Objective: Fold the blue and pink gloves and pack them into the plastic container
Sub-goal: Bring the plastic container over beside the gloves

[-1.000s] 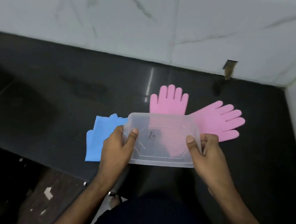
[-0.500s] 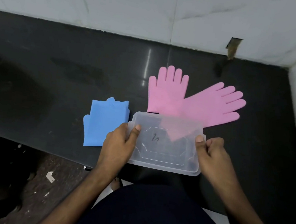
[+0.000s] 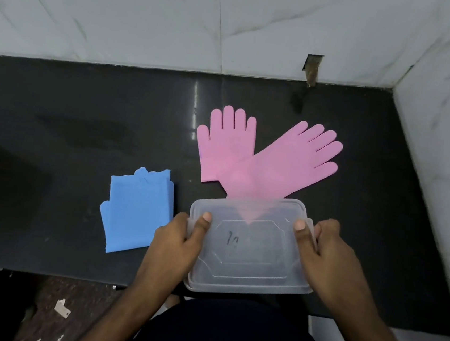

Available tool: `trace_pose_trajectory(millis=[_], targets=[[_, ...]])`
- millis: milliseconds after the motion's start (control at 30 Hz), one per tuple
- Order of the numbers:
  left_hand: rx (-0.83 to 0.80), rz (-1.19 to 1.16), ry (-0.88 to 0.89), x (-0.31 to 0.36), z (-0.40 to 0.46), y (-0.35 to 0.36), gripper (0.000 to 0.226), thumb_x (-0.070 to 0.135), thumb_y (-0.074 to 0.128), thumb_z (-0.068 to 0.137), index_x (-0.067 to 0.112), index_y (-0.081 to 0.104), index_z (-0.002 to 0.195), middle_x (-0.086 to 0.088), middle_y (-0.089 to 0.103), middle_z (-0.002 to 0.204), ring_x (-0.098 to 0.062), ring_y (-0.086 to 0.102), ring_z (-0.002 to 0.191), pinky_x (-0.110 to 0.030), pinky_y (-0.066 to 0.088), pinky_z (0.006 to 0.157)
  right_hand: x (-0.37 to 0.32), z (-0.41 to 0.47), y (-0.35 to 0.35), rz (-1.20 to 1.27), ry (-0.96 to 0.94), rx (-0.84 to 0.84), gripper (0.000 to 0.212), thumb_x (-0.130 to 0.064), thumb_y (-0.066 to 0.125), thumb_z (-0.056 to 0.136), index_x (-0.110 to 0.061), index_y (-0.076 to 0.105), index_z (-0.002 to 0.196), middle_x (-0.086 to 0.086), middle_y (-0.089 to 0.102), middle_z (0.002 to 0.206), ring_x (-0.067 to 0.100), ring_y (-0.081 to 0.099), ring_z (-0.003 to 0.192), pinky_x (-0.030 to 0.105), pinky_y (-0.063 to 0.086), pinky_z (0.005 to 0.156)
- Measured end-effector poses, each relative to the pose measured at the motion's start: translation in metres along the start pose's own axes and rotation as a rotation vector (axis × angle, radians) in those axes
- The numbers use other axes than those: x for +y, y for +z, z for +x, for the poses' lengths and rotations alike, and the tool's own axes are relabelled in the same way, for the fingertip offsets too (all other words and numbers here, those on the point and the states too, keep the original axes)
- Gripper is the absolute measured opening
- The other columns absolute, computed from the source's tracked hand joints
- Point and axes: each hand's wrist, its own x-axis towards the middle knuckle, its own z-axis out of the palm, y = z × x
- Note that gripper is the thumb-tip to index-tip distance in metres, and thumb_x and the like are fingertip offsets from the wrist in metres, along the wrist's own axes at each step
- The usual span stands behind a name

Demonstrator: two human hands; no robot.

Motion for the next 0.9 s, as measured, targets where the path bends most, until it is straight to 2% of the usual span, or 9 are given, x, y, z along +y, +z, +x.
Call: trace_pose_trajectory(millis=[67, 200, 333, 433, 500, 600, 733, 833, 900], targets=[[-0.053, -0.021, -0.01, 0.002, -0.001, 0.006, 0.062, 0.072, 0.043, 0.092, 0.012, 0.06, 0.087, 0.0, 0.068, 0.082, -0.016, 0.066, 0.077, -0.038, 0.056, 0.069, 0.007, 0.0, -0.005, -0.022, 0.03, -0.006, 0.053, -0.081, 0.021, 0.08, -0.031, 0.036, 0.087, -0.006, 0.059, 0.071, 0.01, 0.062, 0.058, 0.023, 0.043, 0.048], [-0.153, -0.05, 0.003, 0.008, -0.007, 0.017, 0.058, 0.075, 0.043, 0.088, 0.02, 0.059, 0.083, 0.007, 0.066, 0.082, -0.009, 0.066, 0.077, -0.031, 0.055, 0.066, 0.018, 0.005, -0.013, -0.042, 0.061, 0.038, 0.054, -0.081, 0.023, 0.08, -0.03, 0.037, 0.085, -0.004, 0.058, 0.068, 0.01, 0.06, 0.055, 0.026, 0.044, 0.049], [-0.174, -0.1, -0.017, 0.009, 0.002, 0.017, 0.051, 0.067, 0.049, 0.095, 0.018, 0.062, 0.089, 0.003, 0.069, 0.086, -0.016, 0.069, 0.082, -0.047, 0.061, 0.077, 0.013, 0.014, -0.013, -0.051, 0.05, 0.069, 0.053, -0.082, 0.023, 0.08, -0.031, 0.035, 0.084, -0.007, 0.056, 0.069, 0.008, 0.057, 0.058, 0.025, 0.039, 0.05], [-0.106, -0.163, -0.02, 0.011, 0.016, 0.013, 0.061, 0.065, 0.054, 0.095, 0.005, 0.063, 0.097, -0.013, 0.072, 0.094, -0.029, 0.07, 0.088, -0.052, 0.059, 0.082, 0.001, 0.022, -0.005, -0.045, 0.029, 0.099, 0.05, -0.079, 0.026, 0.083, -0.03, 0.034, 0.086, -0.008, 0.057, 0.073, 0.009, 0.058, 0.062, 0.028, 0.041, 0.054], [-0.058, -0.195, -0.033, 0.013, 0.027, 0.01, 0.061, 0.065, 0.056, 0.094, 0.004, 0.059, 0.09, -0.014, 0.069, 0.088, -0.031, 0.067, 0.081, -0.045, 0.059, 0.075, -0.008, 0.029, 0.0, -0.026, 0.021, 0.119, 0.051, -0.077, 0.029, 0.086, -0.027, 0.038, 0.091, -0.008, 0.057, 0.075, 0.008, 0.058, 0.064, 0.025, 0.038, 0.053], [0.01, -0.19, -0.051, 0.019, 0.043, 0.005, 0.053, 0.063, 0.056, 0.095, 0.013, 0.047, 0.077, -0.002, 0.056, 0.073, -0.018, 0.055, 0.068, -0.03, 0.046, 0.06, -0.019, 0.04, 0.005, 0.021, 0.022, 0.099, 0.052, -0.071, 0.034, 0.093, -0.021, 0.043, 0.1, -0.008, 0.057, 0.081, 0.013, 0.062, 0.074, 0.029, 0.044, 0.059], [0.083, -0.103, -0.017, 0.026, 0.053, -0.005, 0.045, 0.063, 0.05, 0.097, 0.019, 0.055, 0.097, 0.008, 0.063, 0.087, -0.009, 0.063, 0.079, -0.02, 0.045, 0.057, -0.028, 0.047, 0.004, 0.149, -0.019, 0.047, 0.043, -0.061, 0.042, 0.098, -0.019, 0.051, 0.096, 0.0, 0.058, 0.104, 0.014, 0.06, 0.09, 0.034, 0.049, 0.074], [0.171, 0.023, 0.052, 0.03, 0.045, -0.011, 0.041, 0.064, 0.048, 0.098, 0.023, 0.05, 0.104, 0.015, 0.058, 0.088, -0.002, 0.059, 0.078, -0.019, 0.044, 0.055, -0.034, 0.041, 0.002, 0.099, -0.05, 0.071, 0.033, -0.049, 0.053, 0.098, -0.017, 0.056, 0.101, 0.007, 0.048, 0.128, 0.016, 0.05, 0.109, 0.029, 0.039, 0.09], [0.206, 0.117, 0.084, 0.034, 0.037, -0.013, 0.038, 0.062, 0.047, 0.099, 0.025, 0.046, 0.107, 0.015, 0.053, 0.086, 0.002, 0.053, 0.072, -0.018, 0.042, 0.054, -0.038, 0.034, 0.002, 0.065, -0.031, 0.079, 0.037, -0.047, 0.057, 0.097, -0.013, 0.058, 0.111, 0.01, 0.043, 0.134, 0.024, 0.042, 0.124, 0.03, 0.035, 0.097]])
